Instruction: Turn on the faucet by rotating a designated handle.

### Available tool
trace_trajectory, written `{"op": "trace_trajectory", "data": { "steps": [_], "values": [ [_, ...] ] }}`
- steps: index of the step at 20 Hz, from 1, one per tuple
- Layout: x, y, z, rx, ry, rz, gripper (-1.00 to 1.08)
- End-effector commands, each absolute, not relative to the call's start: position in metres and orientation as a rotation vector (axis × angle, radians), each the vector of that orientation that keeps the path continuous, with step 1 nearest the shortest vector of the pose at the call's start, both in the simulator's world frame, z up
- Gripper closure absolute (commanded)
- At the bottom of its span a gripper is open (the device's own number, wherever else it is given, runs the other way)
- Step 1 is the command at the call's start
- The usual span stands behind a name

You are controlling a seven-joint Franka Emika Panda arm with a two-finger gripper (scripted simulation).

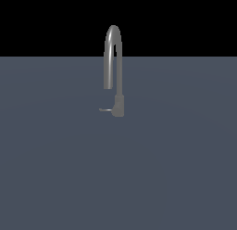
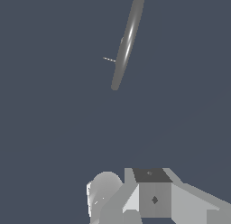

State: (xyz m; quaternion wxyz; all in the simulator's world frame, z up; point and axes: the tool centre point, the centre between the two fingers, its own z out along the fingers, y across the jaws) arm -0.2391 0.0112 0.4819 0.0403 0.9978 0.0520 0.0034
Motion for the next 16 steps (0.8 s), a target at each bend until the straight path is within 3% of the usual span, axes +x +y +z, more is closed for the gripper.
{"op": "trace_trajectory", "data": {
  "steps": [1,16],
  "values": [
    [-0.231,0.016,0.476,3.006,0.230,0.004,1.08],
    [-0.166,0.058,0.408,2.494,0.770,-0.038,1.08]
  ]
}}
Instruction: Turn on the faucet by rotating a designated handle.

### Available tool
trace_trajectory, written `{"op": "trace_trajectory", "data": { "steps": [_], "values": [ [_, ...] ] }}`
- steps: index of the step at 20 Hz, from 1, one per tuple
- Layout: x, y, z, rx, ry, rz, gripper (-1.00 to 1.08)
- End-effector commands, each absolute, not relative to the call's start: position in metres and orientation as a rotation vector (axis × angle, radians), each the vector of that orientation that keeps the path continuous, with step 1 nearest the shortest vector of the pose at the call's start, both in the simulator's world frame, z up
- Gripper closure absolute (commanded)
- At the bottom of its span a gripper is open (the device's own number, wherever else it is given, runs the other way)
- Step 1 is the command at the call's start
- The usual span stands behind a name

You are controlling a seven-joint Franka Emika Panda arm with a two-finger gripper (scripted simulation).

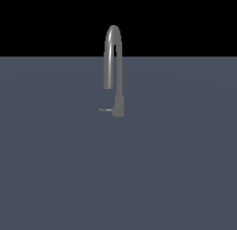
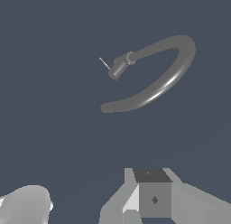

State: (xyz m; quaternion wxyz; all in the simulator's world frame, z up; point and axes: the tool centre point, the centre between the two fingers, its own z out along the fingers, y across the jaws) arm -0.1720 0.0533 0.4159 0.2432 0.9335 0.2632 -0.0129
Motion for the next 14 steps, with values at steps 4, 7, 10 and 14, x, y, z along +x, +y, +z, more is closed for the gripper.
{"op": "trace_trajectory", "data": {
  "steps": [4,7,10,14],
  "values": [
    [-0.153,0.067,0.389,2.357,0.878,-0.046,1.08],
    [-0.145,0.074,0.375,2.260,0.948,-0.051,1.08],
    [-0.138,0.079,0.361,2.168,1.010,-0.055,1.08],
    [-0.130,0.085,0.344,2.053,1.082,-0.059,1.08]
  ]
}}
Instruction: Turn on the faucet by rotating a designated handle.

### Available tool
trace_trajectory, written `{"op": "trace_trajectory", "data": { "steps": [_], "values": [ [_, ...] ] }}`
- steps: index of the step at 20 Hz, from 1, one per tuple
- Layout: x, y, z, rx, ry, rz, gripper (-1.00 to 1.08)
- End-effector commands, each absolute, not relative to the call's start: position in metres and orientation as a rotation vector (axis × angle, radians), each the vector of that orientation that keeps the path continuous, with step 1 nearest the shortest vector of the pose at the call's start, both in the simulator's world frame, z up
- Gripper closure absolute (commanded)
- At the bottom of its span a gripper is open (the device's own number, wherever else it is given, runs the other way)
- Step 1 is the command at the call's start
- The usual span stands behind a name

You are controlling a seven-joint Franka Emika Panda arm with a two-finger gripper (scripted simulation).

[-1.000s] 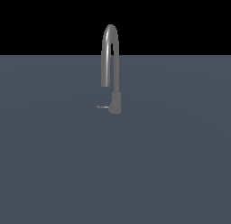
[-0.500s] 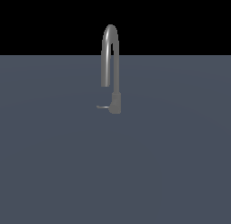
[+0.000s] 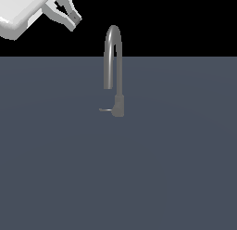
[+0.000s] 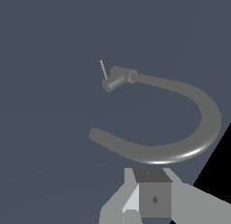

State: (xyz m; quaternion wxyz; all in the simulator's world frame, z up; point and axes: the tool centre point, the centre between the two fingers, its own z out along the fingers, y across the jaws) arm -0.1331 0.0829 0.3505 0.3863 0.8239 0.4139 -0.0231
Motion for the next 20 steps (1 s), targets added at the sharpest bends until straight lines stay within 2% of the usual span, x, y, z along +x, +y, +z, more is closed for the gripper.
{"op": "trace_trajectory", "data": {
  "steps": [1,20],
  "values": [
    [-0.128,0.087,0.340,2.025,1.099,-0.060,1.08],
    [-0.100,0.102,0.268,1.559,1.324,-0.071,1.08]
  ]
}}
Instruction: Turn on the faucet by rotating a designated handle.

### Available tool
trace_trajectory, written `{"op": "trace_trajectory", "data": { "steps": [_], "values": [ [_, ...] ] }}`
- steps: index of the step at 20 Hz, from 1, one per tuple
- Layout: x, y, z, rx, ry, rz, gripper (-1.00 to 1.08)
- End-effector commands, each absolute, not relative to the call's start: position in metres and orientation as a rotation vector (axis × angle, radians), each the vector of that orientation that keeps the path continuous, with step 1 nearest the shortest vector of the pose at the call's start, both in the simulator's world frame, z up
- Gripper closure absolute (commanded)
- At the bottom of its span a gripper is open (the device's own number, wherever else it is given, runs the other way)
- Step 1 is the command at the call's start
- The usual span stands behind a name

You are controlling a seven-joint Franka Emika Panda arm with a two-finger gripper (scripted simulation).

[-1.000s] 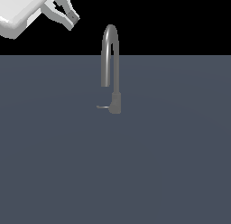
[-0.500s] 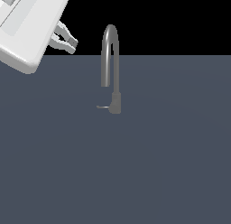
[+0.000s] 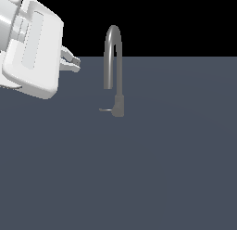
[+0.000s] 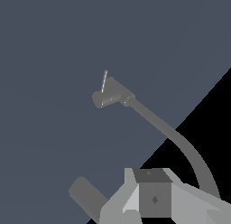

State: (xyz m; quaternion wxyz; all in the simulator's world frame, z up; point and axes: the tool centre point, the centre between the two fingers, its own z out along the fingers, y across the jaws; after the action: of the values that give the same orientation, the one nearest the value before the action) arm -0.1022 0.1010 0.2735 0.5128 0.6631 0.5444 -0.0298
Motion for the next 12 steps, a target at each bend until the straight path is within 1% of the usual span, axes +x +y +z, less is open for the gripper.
{"op": "trace_trajectory", "data": {
  "steps": [1,12],
  "values": [
    [-0.099,0.102,0.265,1.536,1.333,-0.071,1.08],
    [-0.085,0.104,0.226,1.282,1.417,-0.074,1.08]
  ]
}}
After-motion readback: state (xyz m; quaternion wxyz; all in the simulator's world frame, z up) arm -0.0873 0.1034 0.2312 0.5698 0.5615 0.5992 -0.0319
